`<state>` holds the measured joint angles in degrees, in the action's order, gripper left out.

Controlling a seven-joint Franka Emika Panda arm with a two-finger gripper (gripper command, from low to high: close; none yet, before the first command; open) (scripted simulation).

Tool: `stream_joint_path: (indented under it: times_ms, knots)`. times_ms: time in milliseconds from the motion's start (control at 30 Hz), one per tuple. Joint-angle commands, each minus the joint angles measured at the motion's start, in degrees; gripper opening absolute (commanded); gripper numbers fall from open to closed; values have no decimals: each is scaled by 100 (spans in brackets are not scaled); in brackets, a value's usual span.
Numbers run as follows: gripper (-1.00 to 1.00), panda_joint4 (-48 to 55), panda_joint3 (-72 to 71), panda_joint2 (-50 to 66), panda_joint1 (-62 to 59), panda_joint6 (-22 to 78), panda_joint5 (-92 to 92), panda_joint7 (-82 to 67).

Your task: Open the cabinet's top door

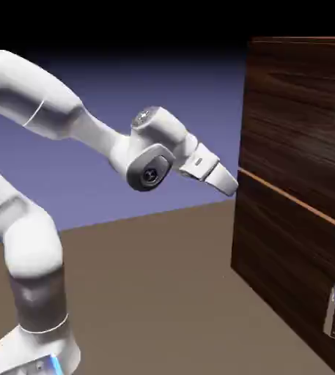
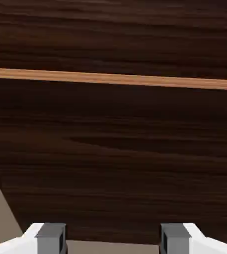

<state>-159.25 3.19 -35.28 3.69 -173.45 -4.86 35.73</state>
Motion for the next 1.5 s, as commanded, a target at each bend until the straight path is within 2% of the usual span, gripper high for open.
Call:
stream_joint_path:
  times_ms: [0, 1467]
  knots:
    - [0, 65, 118, -97, 111, 21, -180, -250]
    - [0, 2926, 5317, -4365, 5010, 923, -8110, -11215]
